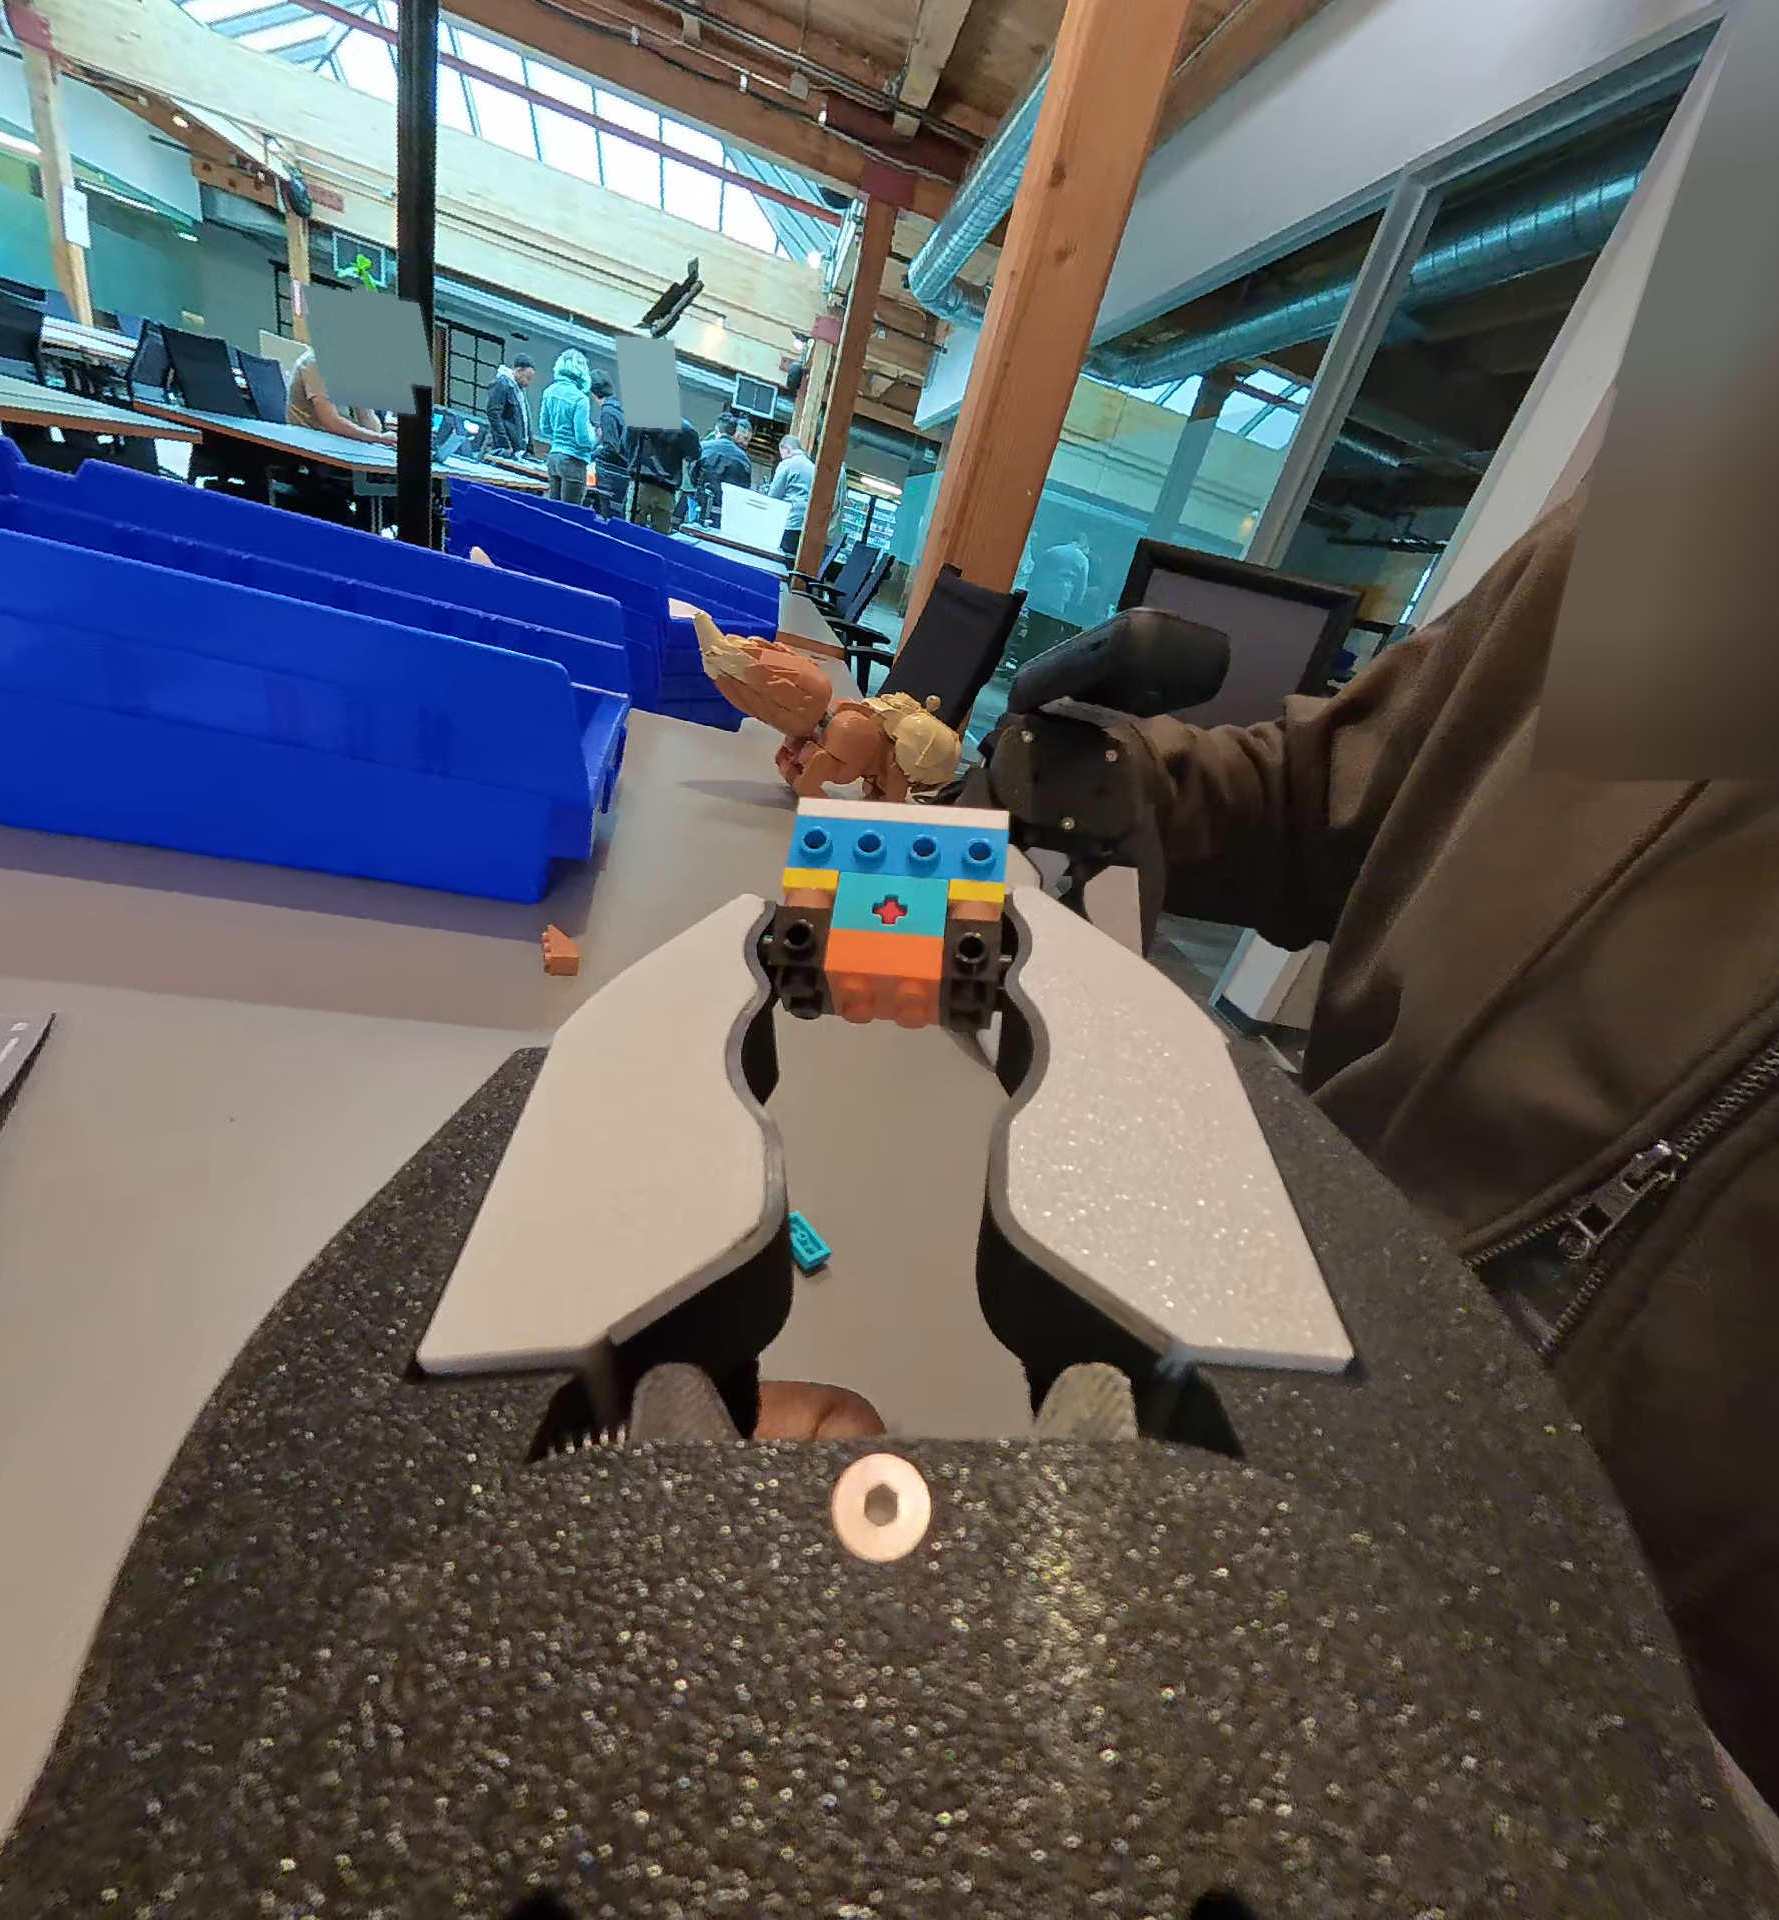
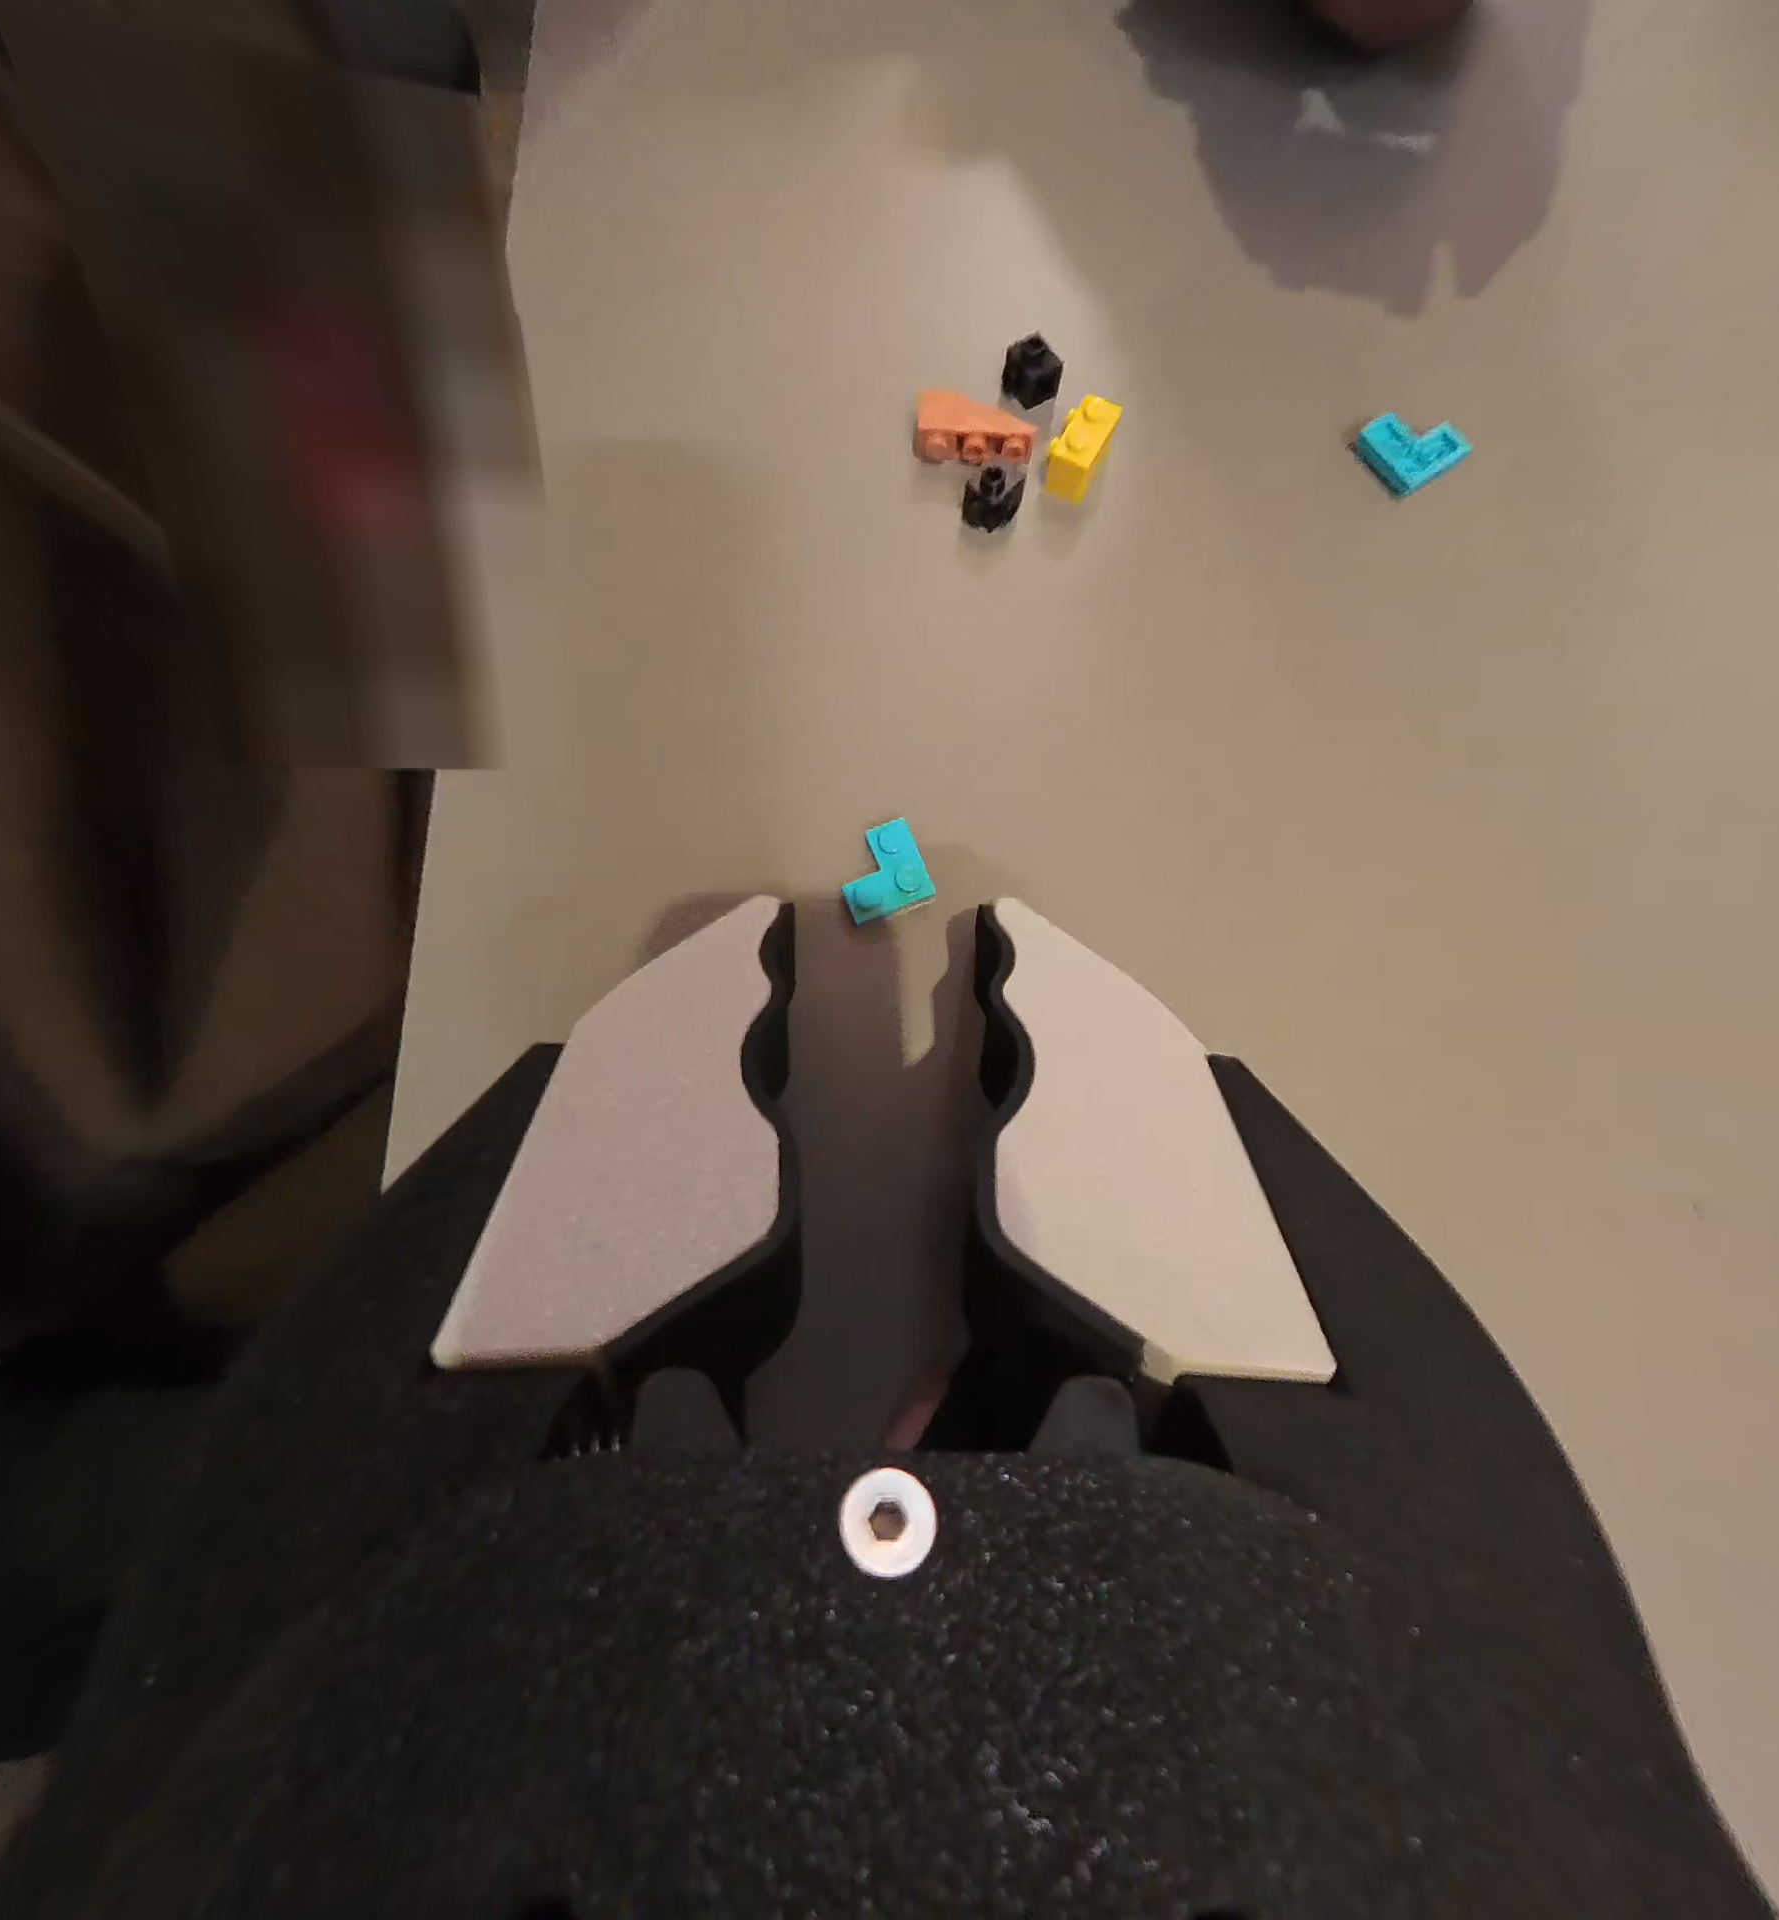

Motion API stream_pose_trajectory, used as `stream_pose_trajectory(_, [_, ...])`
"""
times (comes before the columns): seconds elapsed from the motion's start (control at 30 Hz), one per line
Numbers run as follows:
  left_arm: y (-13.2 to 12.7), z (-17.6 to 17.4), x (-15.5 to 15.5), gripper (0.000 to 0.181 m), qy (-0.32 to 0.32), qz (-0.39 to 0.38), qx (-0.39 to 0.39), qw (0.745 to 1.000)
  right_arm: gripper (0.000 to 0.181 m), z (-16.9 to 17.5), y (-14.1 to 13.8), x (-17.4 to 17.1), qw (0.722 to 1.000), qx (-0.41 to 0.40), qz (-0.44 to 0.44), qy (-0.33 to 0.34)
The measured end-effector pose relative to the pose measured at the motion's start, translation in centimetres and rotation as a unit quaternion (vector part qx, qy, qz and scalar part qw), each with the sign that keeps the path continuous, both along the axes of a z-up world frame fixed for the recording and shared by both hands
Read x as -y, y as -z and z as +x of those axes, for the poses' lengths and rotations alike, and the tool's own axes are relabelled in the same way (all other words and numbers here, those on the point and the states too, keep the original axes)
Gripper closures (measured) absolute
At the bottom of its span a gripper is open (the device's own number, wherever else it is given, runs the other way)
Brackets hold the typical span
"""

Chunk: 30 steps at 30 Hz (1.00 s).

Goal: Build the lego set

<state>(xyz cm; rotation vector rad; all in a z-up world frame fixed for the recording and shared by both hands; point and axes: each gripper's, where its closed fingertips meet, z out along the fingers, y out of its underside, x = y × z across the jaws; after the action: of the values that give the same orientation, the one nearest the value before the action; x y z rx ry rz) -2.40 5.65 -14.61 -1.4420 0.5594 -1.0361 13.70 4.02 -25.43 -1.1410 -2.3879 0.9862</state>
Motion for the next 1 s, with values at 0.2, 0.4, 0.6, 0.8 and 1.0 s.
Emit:
stream_pose_trajectory(0.2, [0.1,0.9,0.9,0.142,0.028,0.004,-0.007,1.000,0.158,-0.8,0.2,0.1,1.000,0.004,0.013,-0.002])
stream_pose_trajectory(0.4, [-0.3,1.4,1.5,0.142,0.033,0.015,0.003,0.999,0.165,-2.0,0.1,0.0,0.999,-0.014,0.036,0.024])
stream_pose_trajectory(0.6, [-1.5,2.4,2.2,0.142,0.049,0.032,0.056,0.997,0.165,-5.6,-5.2,-1.7,0.987,-0.125,0.055,0.087])
stream_pose_trajectory(0.8, [-1.1,3.5,2.0,0.142,0.040,0.043,0.027,0.998,0.165,-9.2,-12.0,-1.6,0.972,-0.175,0.135,0.081])
stream_pose_trajectory(1.0, [-1.1,3.8,2.2,0.142,0.052,0.041,0.030,0.997,0.165,-11.1,-13.9,-0.1,0.984,-0.118,0.128,0.027])
